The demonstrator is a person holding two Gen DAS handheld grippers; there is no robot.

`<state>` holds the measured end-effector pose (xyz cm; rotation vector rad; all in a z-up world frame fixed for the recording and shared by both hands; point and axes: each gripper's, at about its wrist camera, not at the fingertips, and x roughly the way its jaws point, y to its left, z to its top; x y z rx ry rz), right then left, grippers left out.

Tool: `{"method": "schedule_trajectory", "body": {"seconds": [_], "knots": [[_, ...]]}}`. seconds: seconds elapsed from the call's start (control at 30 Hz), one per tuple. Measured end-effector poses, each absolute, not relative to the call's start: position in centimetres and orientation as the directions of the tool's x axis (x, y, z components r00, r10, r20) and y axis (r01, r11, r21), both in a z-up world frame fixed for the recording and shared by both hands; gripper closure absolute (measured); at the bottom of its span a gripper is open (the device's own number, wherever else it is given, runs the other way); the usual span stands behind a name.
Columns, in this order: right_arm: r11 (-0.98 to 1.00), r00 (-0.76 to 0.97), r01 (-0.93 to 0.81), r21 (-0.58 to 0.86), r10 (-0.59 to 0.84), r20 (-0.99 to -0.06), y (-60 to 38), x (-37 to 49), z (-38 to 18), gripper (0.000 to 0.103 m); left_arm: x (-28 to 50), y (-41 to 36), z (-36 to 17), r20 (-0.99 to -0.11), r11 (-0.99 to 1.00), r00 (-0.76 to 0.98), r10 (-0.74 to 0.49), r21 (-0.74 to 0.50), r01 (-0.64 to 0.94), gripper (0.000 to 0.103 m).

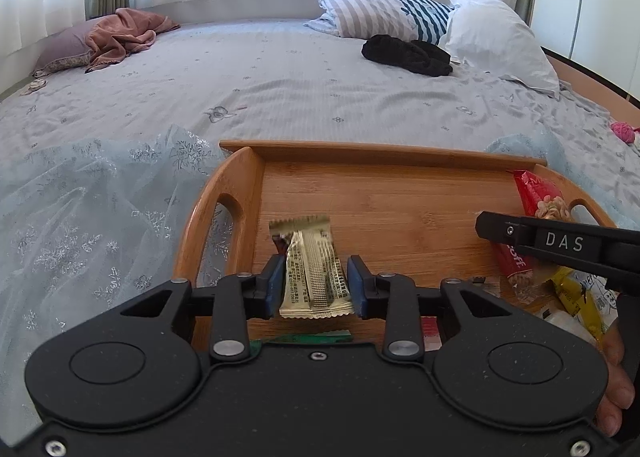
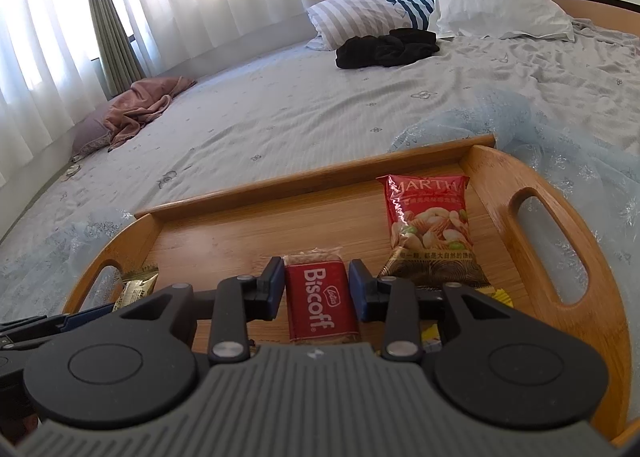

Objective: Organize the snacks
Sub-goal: 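Carry the gold bar and Biscoff pack onto the tray and open both grippers, then withdraw both grippers and grasp the brown chocolate bar with the left gripper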

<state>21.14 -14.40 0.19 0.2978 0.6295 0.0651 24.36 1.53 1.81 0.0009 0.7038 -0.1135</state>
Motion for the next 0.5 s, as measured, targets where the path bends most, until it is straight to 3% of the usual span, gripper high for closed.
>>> {"method": "schedule_trajectory", "body": {"seconds": [0.03,0.07,0.1,0.23,0.5], "knots": [[0.953,0.810,0.017,0.304,0.165,-0.563,-14.6,21.0,0.4,0.055,24.2,1.5,1.9,-0.640,0.994,0.761,-0.100,-0.031,0.104,0.062],[0.950,0.813,0.010,0.314,0.175,-0.555,-14.8,20.9,0.6,0.043,24.1,1.5,2.0,-0.635,0.994,0.766,-0.096,-0.023,0.105,0.057],[0.947,0.818,0.005,0.321,0.180,-0.546,-14.9,20.7,0.9,0.041,23.9,1.5,2.1,-0.629,0.995,0.772,-0.089,-0.015,0.103,0.047],[0.941,0.833,-0.004,0.337,0.190,-0.520,-15.6,19.9,2.1,0.034,22.9,1.7,3.0,-0.612,0.996,0.787,-0.073,0.002,0.094,0.028],[0.957,0.859,-0.068,0.284,0.201,-0.470,-16.6,16.5,4.1,0.021,19.3,2.2,5.0,-0.580,0.993,0.807,-0.111,-0.027,0.117,0.012]]}}
